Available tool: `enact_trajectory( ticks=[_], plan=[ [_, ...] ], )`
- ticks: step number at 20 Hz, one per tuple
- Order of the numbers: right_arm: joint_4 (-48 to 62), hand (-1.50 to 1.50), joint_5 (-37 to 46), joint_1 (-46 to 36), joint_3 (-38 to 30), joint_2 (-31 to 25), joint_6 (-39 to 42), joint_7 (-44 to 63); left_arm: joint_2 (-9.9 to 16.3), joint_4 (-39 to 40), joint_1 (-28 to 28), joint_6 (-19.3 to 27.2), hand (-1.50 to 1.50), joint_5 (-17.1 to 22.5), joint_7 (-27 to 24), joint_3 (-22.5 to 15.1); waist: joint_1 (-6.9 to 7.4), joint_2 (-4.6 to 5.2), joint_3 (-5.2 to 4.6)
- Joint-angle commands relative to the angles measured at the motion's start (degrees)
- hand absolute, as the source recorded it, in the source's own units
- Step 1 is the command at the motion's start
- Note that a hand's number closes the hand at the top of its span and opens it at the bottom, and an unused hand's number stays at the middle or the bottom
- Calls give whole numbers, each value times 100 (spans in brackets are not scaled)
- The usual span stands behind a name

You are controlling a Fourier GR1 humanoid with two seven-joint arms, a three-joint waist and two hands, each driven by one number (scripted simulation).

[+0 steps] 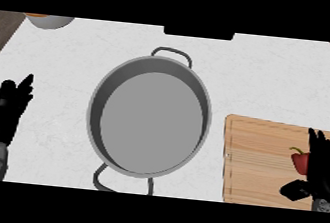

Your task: Pick the bell pepper from the cutting board and place it in the pot

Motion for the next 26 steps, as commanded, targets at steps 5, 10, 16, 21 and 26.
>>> enact_trajectory(
  ticks=[5,10,16,21,26],
  plan=[
    [551,-150,-188,-391,-452,102,-2,-362,-193,72,10,-100,0,-223,-165,142,2,1,0],
    [980,-150,-125,-372,-536,110,-228,-699,-66,825,-482,-262,0,-207,-435,426,-14,5,0],
    [1566,150,-223,-753,-718,67,-303,-1011,-203,680,-570,-290,0,-265,-236,384,-8,5,0],
    [1165,150,465,-524,-316,129,-884,-991,-430,95,-87,-157,0,-413,-106,199,-1,-1,0],
    [1018,150,609,-357,-458,-172,-1122,-1308,-267,-181,288,-414,0,-224,-215,417,7,-5,0]
  ],
)
